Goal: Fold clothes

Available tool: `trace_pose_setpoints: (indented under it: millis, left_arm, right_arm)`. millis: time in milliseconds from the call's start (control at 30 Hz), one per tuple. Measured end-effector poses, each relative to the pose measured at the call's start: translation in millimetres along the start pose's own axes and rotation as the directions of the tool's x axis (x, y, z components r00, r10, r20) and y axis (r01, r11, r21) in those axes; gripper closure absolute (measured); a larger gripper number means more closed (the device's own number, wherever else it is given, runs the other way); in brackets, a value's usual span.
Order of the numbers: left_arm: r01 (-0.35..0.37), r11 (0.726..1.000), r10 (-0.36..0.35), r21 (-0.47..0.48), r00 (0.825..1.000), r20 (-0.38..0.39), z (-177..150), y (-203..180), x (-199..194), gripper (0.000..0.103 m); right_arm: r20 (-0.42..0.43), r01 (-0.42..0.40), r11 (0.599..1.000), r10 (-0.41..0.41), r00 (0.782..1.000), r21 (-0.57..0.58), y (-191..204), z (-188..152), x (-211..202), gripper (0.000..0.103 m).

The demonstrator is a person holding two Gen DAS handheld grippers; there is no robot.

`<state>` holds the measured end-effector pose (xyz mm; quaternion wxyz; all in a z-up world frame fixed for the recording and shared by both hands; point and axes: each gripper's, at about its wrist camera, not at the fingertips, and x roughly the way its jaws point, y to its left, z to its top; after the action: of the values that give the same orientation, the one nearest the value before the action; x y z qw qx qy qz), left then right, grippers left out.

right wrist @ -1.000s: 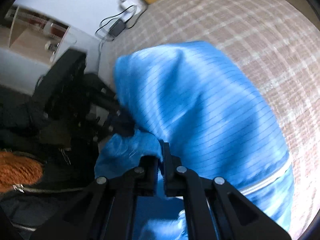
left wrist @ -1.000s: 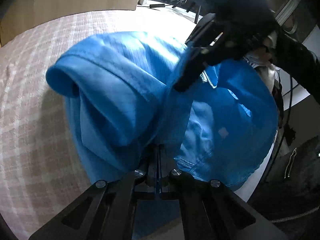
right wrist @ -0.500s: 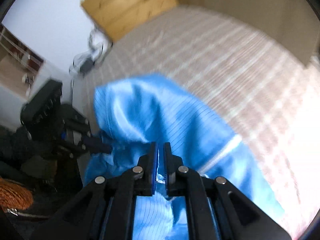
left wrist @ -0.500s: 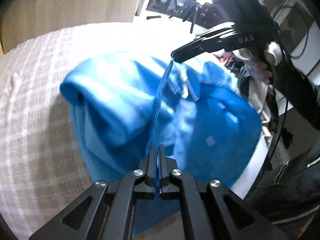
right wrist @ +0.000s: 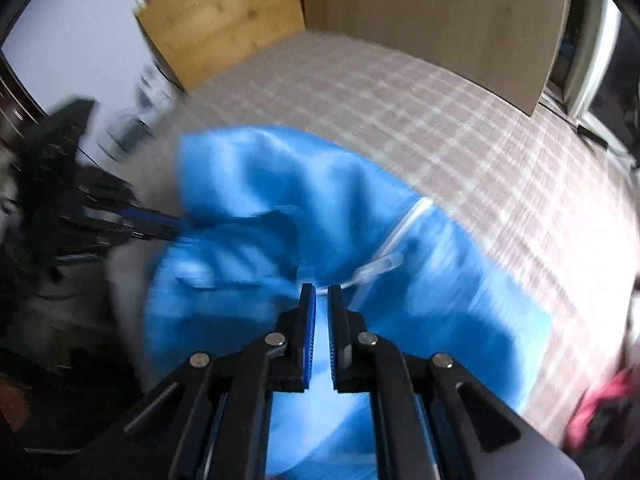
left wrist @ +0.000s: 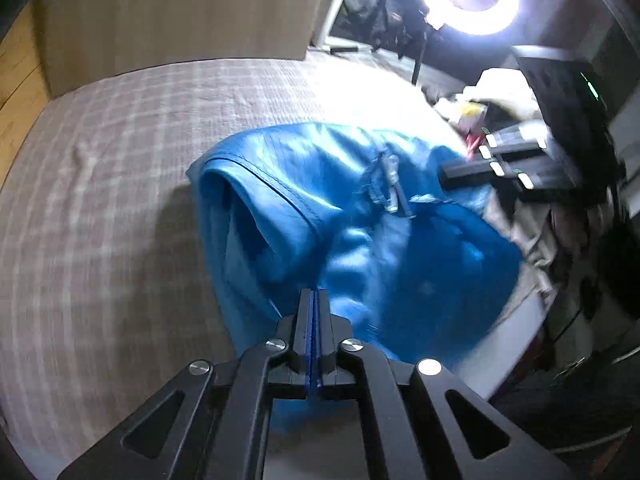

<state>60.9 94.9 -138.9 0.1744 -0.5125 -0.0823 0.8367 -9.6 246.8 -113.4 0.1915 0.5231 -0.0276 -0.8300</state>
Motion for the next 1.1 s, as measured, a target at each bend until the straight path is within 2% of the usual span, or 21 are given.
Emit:
trace_pose_setpoints:
  millis: [100, 167, 267, 333, 367, 400, 467, 533, 600, 667, 800, 933, 1033, 1100]
  left_arm:
    - [-0.003, 0.997, 0.001, -0.083, 1.0, -0.022, -8, -9, 1, 0.091]
    - [-0.014, 0.991, 0.007, -0.133, 0.999, -0.05, -10, -17, 13, 0.09]
    - [-0.019, 0.986, 0.008, -0.163, 0.998, -0.067, -13, -19, 28, 0.09]
    - [-0.023, 0.983, 0.011, -0.184, 0.998, -0.063, -11, -17, 27, 0.091]
    - [-0.023, 0.982, 0.012, -0.186, 0.998, -0.056, -10, -18, 25, 0.092]
    - [-0.019, 0.985, 0.012, -0.172, 0.999, -0.044, -8, -22, 22, 0.092]
    - [-0.007, 0.993, 0.003, -0.115, 0.999, -0.035, 0, -37, 17, 0.092]
    - [0.037, 0.999, -0.037, -0.007, 0.998, -0.054, 6, -62, 19, 0.088]
    - [0.08, 0.99, -0.068, 0.119, 0.993, -0.097, 7, -85, 29, 0.086]
    - [0.121, 0.959, -0.083, 0.258, 0.985, -0.154, 5, -108, 45, 0.085]
    - [0.136, 0.87, -0.022, 0.474, 0.971, -0.237, -2, -137, 75, 0.078]
    - [0.135, 0.813, 0.018, 0.567, 0.967, -0.255, -8, -151, 89, 0.076]
    - [0.147, 0.773, 0.028, 0.617, 0.964, -0.264, -11, -161, 96, 0.068]
    - [0.155, 0.76, 0.029, 0.631, 0.962, -0.272, -11, -165, 103, 0.069]
  right_arm:
    - [0.016, -0.053, 0.998, 0.053, 0.998, 0.024, 31, -20, -2, 0.092]
    - [-0.005, 0.021, 0.999, -0.021, 1.0, 0.042, 36, -34, 2, 0.092]
    - [0.032, 0.134, 0.977, -0.141, 0.99, 0.165, 11, -58, -29, 0.091]
    - [0.077, 0.176, 0.956, -0.199, 0.977, 0.235, 8, -65, -46, 0.081]
    - [0.088, 0.215, 0.944, -0.244, 0.966, 0.251, 8, -66, -52, 0.071]
    - [0.091, 0.267, 0.931, -0.297, 0.95, 0.248, 13, -65, -49, 0.067]
    - [0.065, 0.344, 0.91, -0.367, 0.928, 0.23, 24, -61, -38, 0.067]
    - [0.067, 0.334, 0.908, -0.361, 0.93, 0.252, 28, -59, -31, 0.067]
    - [0.087, 0.281, 0.912, -0.319, 0.944, 0.3, 11, -75, -47, 0.067]
    - [0.097, 0.244, 0.907, -0.293, 0.951, 0.344, 1, -87, -59, 0.067]
    - [0.095, 0.266, 0.89, -0.321, 0.942, 0.371, 1, -96, -69, 0.067]
    - [0.075, 0.319, 0.878, -0.368, 0.927, 0.358, -2, -94, -70, 0.064]
    - [0.034, 0.339, 0.878, -0.372, 0.928, 0.337, -9, -88, -50, 0.063]
    - [0.004, 0.334, 0.879, -0.357, 0.934, 0.341, -14, -86, -38, 0.063]
